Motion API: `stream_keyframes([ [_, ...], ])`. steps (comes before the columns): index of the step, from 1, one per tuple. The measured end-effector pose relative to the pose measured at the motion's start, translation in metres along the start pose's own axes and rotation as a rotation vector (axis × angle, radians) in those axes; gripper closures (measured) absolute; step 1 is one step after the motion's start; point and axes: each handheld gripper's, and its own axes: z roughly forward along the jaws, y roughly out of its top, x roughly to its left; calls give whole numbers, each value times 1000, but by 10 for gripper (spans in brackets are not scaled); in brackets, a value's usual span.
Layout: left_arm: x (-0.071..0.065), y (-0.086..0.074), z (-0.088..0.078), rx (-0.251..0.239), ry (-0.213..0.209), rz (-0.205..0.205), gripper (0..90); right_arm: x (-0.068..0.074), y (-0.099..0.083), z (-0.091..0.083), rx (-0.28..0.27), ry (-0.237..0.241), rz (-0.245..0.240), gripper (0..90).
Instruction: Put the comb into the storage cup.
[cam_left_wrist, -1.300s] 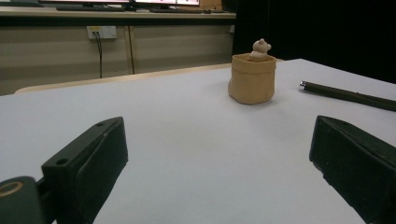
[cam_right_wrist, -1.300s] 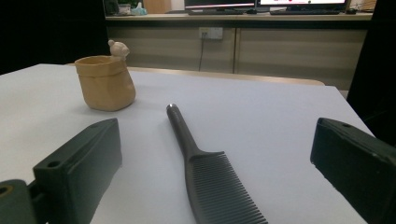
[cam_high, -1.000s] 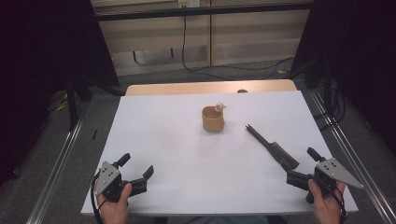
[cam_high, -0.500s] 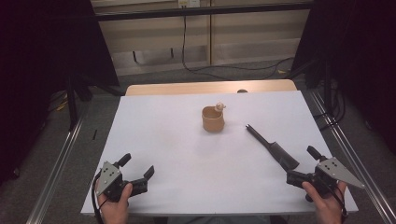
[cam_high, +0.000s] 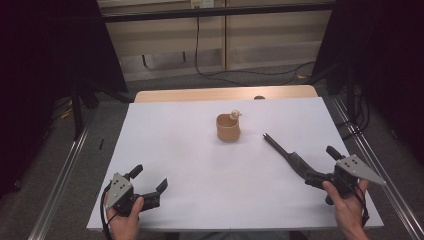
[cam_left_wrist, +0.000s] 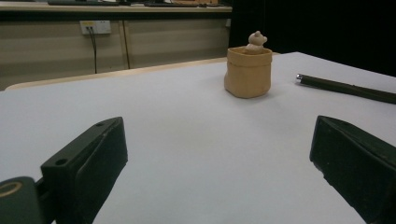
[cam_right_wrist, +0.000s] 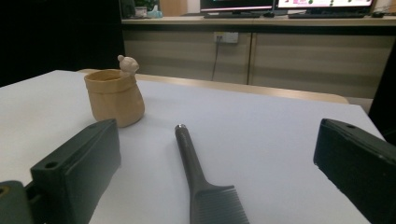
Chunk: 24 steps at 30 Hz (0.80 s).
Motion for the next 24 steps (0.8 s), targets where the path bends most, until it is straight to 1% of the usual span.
stream_keyframes([
  [1, 0, 0, 0, -3, 0, 1, 41, -1, 3, 7, 13, 8, -4, 11],
  [6, 2, 0, 0, -5, 0, -10, 41, -2, 8, 14, 39, 10, -14, 11],
  [9, 2, 1, -1, -8, -4, -2, 41, -5, 14, 21, 52, 21, -5, 12],
  [12, 2, 1, -1, -14, -7, -4, 40, -5, 16, 24, 60, 32, -3, 15],
  [15, 3, 1, 0, -11, -9, -7, 40, -6, 18, 29, 87, 34, -2, 16],
  [16, 3, 1, 1, -10, -1, -4, 40, -7, 20, 32, 89, 57, 13, 18],
  [19, 3, 0, 0, -5, 0, -3, 40, -8, 21, 35, 91, 70, 17, 20],
  [22, 3, 1, -2, -13, 5, -5, 40, -9, 22, 39, 106, 67, -1, 17],
  [23, 3, 1, -2, -14, 6, -7, 39, -10, 24, 43, 113, 76, -6, 18],
  [24, 3, 1, -2, -11, 8, -2, 39, -10, 24, 43, 113, 76, -6, 18],
])
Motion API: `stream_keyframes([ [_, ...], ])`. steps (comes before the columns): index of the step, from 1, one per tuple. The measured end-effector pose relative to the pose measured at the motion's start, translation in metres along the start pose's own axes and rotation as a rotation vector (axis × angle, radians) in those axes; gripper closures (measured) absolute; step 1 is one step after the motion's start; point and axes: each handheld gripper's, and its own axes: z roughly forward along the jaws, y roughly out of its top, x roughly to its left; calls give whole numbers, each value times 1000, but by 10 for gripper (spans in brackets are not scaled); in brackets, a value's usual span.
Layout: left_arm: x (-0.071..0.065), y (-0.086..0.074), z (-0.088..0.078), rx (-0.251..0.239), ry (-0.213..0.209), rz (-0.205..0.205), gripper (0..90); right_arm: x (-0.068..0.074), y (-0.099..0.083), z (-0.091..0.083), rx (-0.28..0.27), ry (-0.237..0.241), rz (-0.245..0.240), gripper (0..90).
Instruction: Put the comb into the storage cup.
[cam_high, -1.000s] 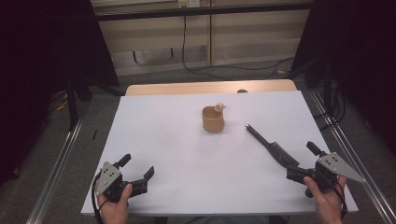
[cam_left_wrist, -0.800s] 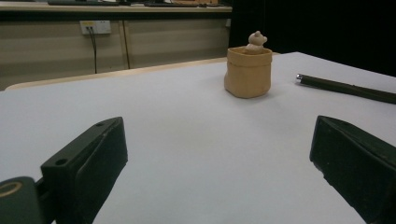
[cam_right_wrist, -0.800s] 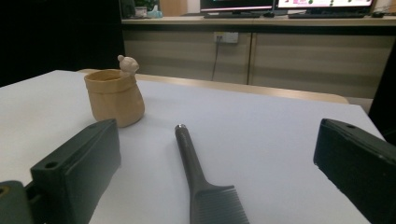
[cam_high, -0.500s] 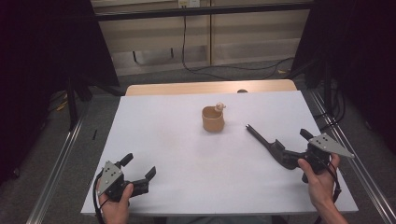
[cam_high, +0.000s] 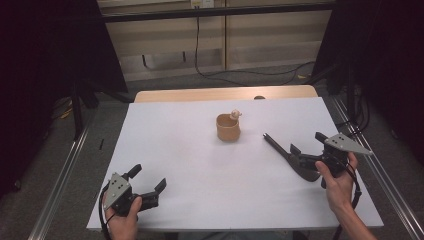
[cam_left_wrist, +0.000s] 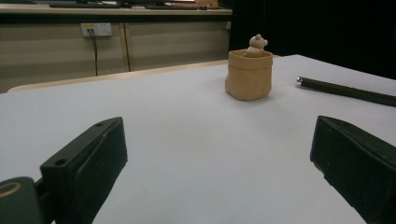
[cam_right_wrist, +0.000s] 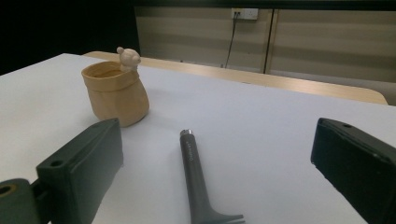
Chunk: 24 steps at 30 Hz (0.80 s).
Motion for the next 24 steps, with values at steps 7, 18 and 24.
stream_keyframes([
  [7, 0, 0, 3, 3, -2, -3, 39, -5, 13, 14, 30, 10, -11, 23],
  [18, 1, 0, 2, 6, -8, -2, 39, -9, 18, 33, 111, 36, 2, 42],
  [24, 1, 0, 2, 4, -7, -6, 39, -5, 19, 42, 218, 93, 5, 46],
])
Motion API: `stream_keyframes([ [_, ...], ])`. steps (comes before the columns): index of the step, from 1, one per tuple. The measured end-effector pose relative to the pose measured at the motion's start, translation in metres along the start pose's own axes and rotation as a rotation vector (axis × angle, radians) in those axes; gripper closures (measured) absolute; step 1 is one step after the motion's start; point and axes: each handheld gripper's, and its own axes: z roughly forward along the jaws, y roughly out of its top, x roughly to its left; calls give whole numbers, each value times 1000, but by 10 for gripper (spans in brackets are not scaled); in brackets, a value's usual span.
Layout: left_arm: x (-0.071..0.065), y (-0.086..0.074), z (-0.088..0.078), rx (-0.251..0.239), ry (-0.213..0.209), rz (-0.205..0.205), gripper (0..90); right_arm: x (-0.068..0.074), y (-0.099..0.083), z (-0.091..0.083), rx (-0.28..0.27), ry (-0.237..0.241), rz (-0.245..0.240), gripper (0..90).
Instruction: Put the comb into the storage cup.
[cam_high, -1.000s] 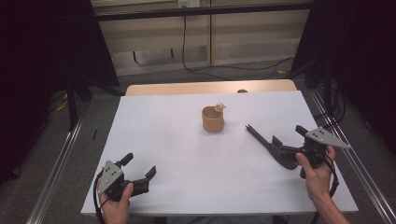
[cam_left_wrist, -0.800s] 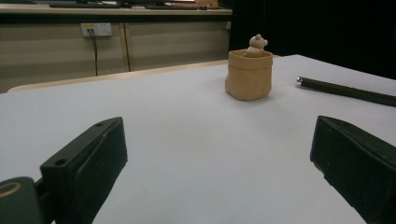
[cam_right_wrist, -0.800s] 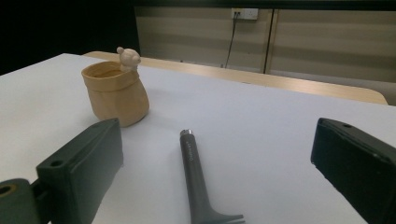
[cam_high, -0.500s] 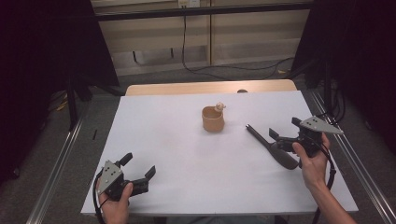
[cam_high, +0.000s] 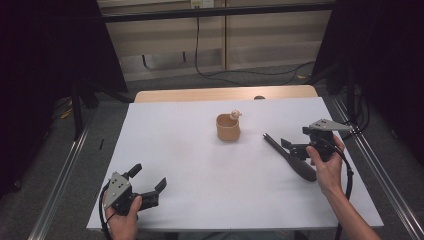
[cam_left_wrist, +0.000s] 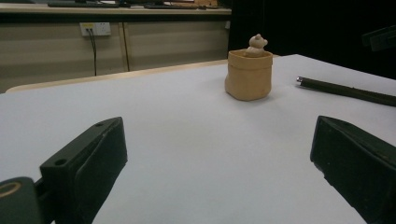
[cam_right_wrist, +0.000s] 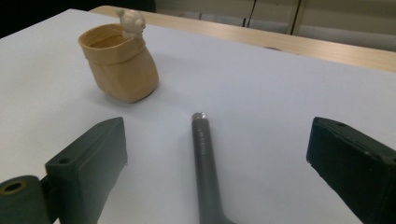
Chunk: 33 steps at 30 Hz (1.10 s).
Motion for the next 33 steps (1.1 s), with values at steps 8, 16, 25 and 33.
stream_keyframes([
  [8, 1, 0, 1, 3, 2, 5, 39, -6, 9, 6, 87, 43, -6, 54],
  [16, 0, 0, 2, 5, -2, 6, 39, -10, 15, 8, 119, 28, -21, 56],
  [25, -1, 1, 4, 8, -16, 11, 39, -19, 18, 20, 237, 82, -31, 44],
  [33, -1, 0, 4, 12, -17, 4, 39, -21, 22, 29, 338, 128, -39, 40],
])
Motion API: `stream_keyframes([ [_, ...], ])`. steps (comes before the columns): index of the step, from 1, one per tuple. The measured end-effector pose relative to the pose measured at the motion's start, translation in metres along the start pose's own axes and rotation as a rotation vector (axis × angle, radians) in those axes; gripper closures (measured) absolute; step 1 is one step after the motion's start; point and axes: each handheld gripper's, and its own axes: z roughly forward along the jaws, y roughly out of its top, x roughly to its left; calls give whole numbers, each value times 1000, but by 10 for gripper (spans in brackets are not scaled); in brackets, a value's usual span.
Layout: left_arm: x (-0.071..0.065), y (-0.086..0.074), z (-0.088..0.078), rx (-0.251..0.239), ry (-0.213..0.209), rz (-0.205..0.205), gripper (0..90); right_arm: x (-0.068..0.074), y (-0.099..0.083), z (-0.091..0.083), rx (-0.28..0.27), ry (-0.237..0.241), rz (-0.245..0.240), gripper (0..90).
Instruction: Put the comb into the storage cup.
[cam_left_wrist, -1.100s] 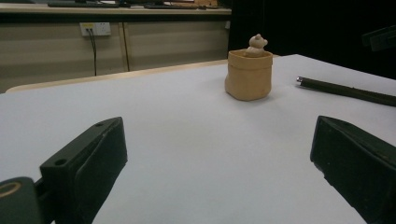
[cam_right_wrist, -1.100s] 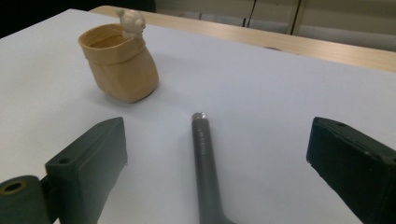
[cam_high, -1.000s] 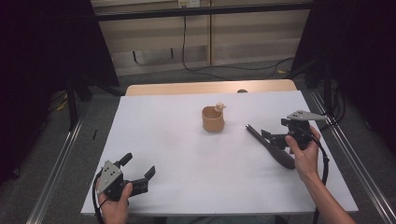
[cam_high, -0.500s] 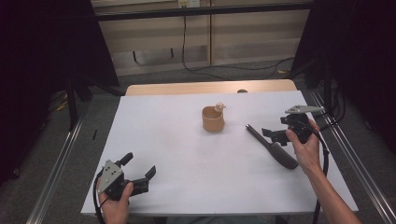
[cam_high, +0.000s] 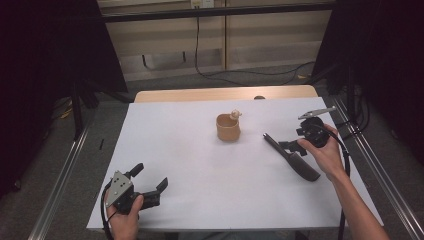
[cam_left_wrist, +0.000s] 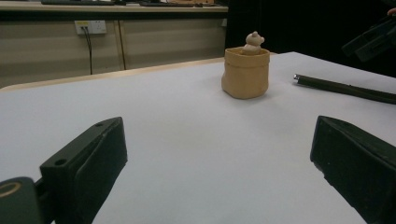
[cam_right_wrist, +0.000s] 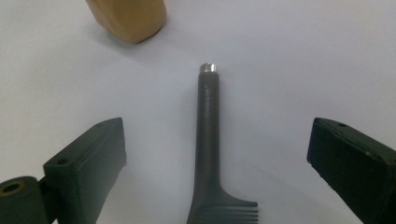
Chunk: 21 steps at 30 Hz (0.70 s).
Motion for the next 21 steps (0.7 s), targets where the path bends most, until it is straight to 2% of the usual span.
stream_keyframes([
  [6, 1, 1, 1, 2, -6, 9, 39, 0, 2, 4, 79, 25, -9, 62],
  [9, 0, 1, 2, 1, -2, -1, 39, -1, 3, 6, 116, 25, -9, 72],
  [13, 0, 1, 1, -3, -7, 2, 39, -1, 7, 9, 148, 21, -29, 130],
  [17, 2, 1, 1, 0, -2, 5, 39, -3, 10, 11, 171, 25, -46, 140],
  [21, 1, 0, 1, 2, -7, 1, 39, -3, 10, 12, 218, 21, -58, 164],
])
